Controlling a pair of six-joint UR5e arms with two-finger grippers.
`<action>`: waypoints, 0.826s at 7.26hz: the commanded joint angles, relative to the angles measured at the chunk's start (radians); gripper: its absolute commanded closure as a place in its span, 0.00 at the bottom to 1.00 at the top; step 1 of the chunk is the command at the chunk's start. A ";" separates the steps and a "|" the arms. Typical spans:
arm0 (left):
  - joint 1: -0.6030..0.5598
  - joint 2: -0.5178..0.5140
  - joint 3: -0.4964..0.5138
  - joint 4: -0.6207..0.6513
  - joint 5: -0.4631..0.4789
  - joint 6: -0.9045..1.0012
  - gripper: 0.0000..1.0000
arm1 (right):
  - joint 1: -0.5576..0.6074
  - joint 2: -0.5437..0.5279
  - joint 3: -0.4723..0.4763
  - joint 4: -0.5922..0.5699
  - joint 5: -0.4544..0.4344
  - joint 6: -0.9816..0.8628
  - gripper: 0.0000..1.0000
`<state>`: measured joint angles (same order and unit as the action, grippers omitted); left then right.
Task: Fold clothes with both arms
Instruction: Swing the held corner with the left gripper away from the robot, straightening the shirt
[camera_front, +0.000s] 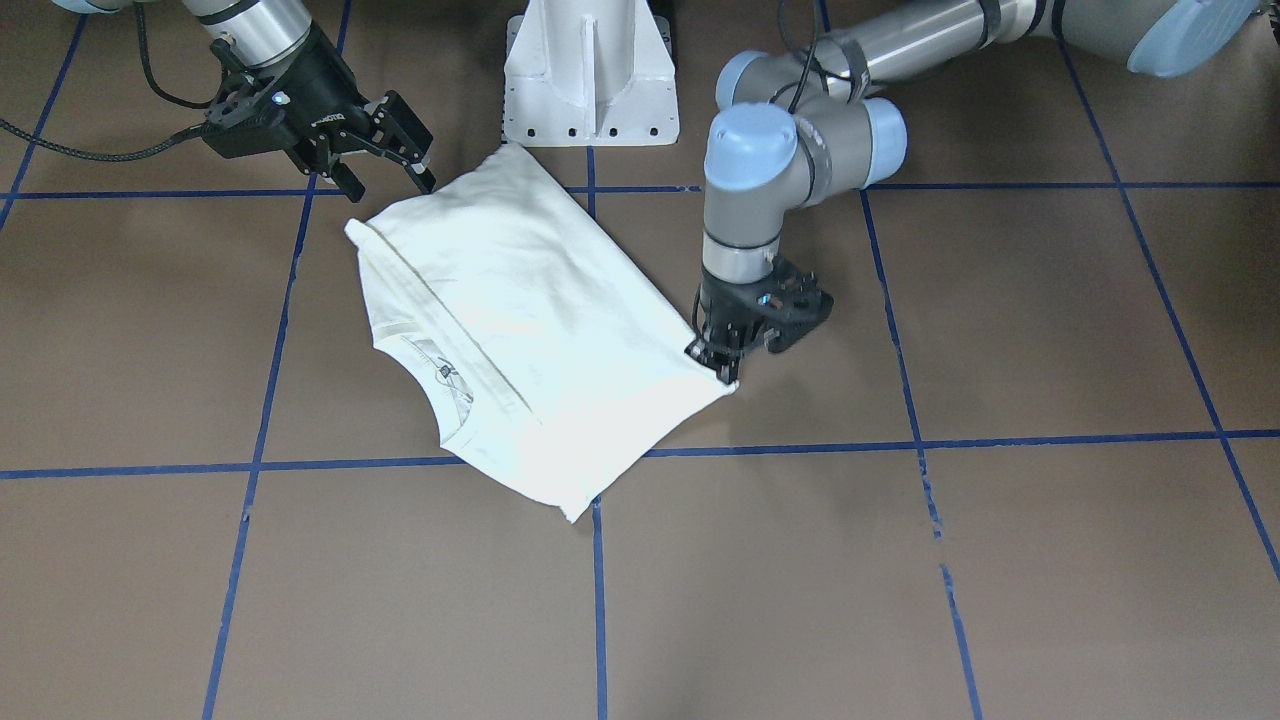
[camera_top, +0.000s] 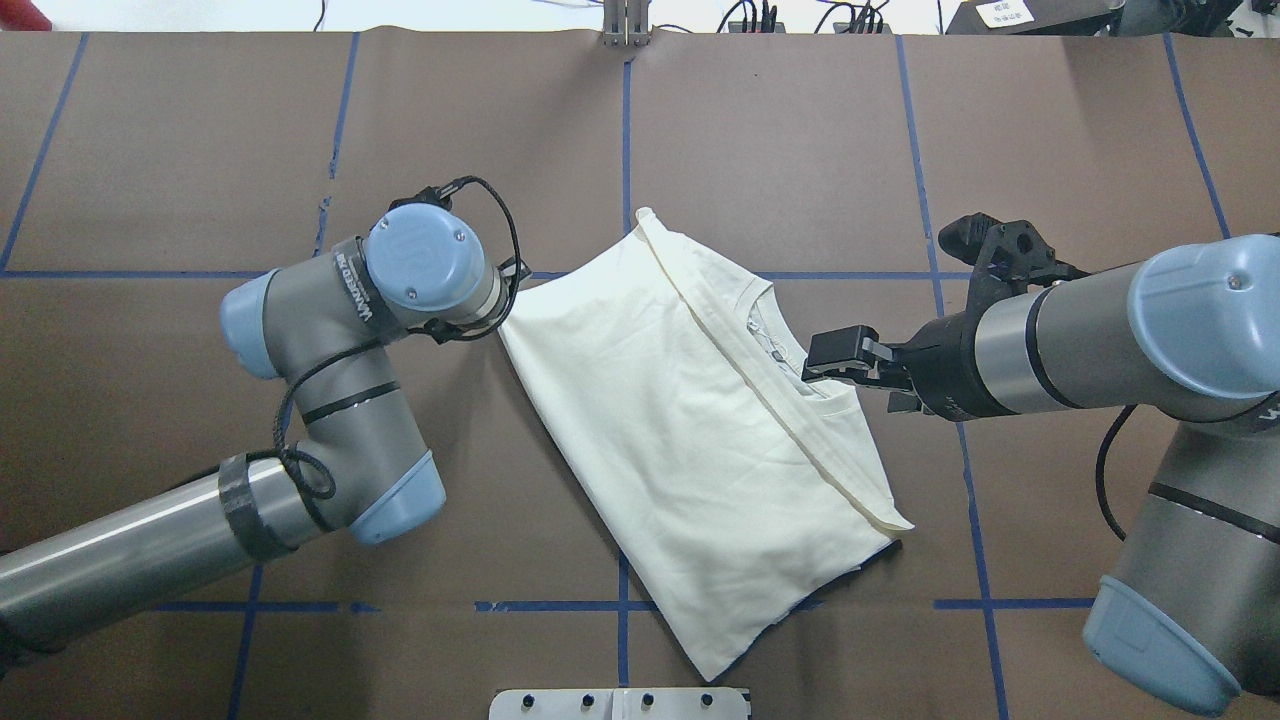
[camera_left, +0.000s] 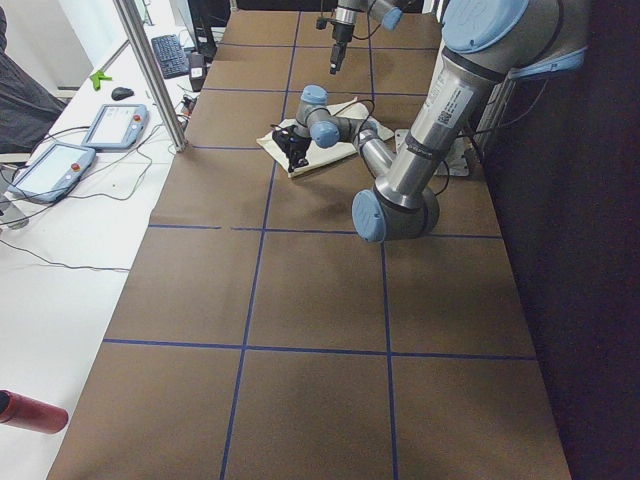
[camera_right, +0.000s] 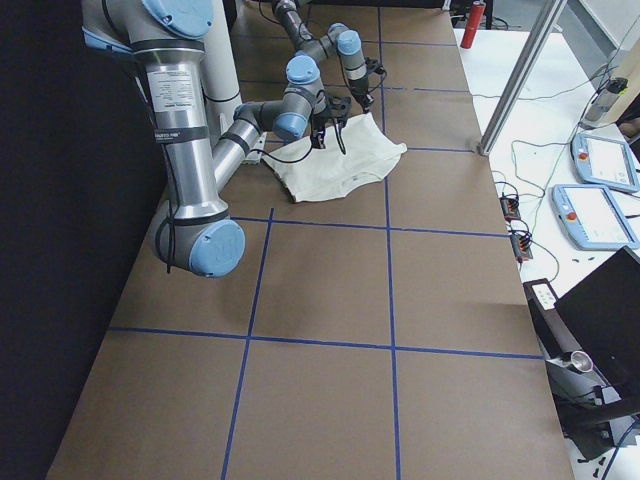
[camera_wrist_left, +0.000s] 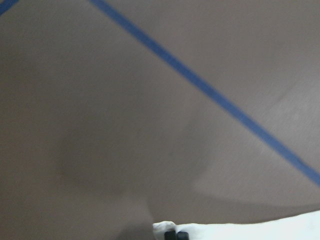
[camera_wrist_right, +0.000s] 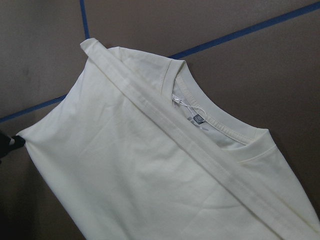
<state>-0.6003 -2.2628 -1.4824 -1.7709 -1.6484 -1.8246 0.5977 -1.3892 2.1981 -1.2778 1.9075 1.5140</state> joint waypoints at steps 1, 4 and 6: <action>-0.094 -0.108 0.251 -0.216 0.005 0.079 1.00 | 0.001 0.001 -0.003 0.000 -0.004 0.000 0.00; -0.101 -0.312 0.550 -0.419 0.058 0.119 1.00 | 0.002 0.001 -0.005 0.000 -0.005 0.000 0.00; -0.108 -0.316 0.585 -0.460 0.062 0.145 1.00 | 0.001 -0.001 -0.006 0.000 -0.005 0.000 0.00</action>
<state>-0.7029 -2.5693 -0.9229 -2.2098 -1.5914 -1.6998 0.5996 -1.3892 2.1926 -1.2778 1.9023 1.5140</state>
